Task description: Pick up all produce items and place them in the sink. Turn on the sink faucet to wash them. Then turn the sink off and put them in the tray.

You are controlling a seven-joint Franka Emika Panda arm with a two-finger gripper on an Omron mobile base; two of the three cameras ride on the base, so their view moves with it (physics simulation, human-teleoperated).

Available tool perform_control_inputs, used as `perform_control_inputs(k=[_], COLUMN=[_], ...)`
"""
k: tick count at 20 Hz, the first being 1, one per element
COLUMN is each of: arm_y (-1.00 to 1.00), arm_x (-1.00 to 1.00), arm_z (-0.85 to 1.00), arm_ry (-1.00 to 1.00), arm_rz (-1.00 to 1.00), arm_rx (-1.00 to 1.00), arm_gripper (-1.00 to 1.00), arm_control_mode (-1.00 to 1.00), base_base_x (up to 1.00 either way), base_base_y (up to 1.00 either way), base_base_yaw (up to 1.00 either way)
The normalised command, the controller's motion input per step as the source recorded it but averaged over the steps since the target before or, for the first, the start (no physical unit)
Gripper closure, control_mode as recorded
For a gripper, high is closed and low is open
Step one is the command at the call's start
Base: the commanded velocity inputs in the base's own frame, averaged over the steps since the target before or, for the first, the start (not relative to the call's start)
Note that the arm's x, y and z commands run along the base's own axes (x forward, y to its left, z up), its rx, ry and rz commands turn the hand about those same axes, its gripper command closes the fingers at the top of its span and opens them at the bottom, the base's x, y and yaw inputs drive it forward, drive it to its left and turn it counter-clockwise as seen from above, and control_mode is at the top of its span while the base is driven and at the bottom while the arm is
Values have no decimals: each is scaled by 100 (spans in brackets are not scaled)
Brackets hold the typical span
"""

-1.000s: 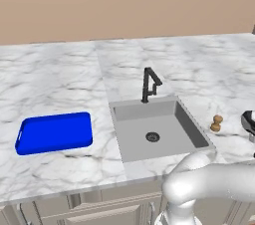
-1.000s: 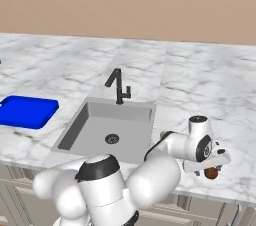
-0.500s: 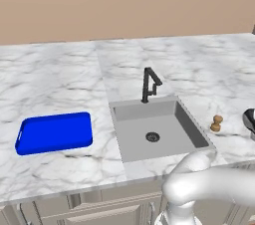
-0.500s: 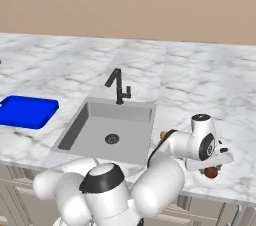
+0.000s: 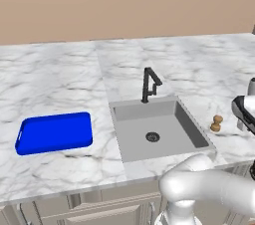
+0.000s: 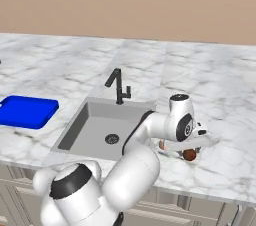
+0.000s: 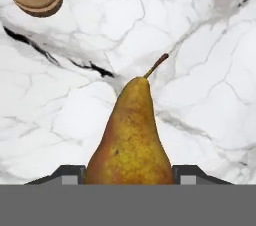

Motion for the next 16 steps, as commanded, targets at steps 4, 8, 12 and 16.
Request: perform_control_inputs(k=[4,8,12,16], arm_y=[100,100,98,78], arm_x=[0,2,9,12], arm_z=[67,58,25,6], arm_ry=[-10,-10,-7,-3], arm_rz=[-5,-5,0,0], arm_rx=[0,0,3,9], arm_gripper=[100,100,100,100], arm_control_mode=[-100,-100,-100,-100], base_base_x=[0,0,0,0], base_base_y=[0,0,0,0], base_base_yaw=[0,0,0,0])
